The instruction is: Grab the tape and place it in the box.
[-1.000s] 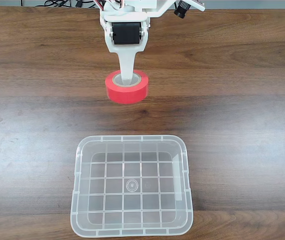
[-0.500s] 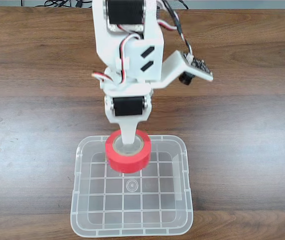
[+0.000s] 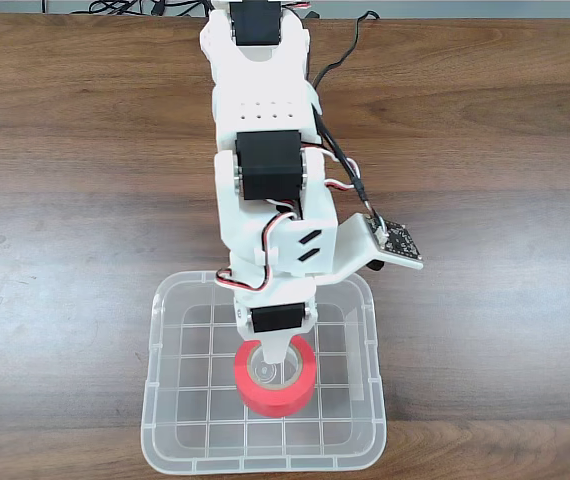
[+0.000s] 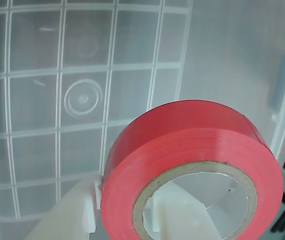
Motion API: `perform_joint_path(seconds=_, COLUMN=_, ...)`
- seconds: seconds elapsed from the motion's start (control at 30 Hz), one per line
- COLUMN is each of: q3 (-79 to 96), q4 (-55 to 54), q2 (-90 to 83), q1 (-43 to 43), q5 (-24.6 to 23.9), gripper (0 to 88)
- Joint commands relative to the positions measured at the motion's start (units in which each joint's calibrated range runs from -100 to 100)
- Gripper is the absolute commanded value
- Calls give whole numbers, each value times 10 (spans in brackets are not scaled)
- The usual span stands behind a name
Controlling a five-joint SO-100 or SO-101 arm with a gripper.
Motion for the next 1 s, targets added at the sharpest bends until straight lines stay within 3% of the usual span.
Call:
perform_joint_path(seconds=0.0, q3=-68, q4=-3, q2=-20, q1=-9, q5=3, gripper=39)
perform_joint_path(seconds=0.17, q3=-66, q4=0, q2=-17, q1=-6, q5=0, gripper=51)
perform_joint_path(seconds=0.33, q3=-65, q4=1, q2=-16, q1=-1, q5=-1, gripper=167)
perform_joint_path(seconds=0.97, q3=-67, q4=21, q2=-23, q1=5, q5=0, gripper=171)
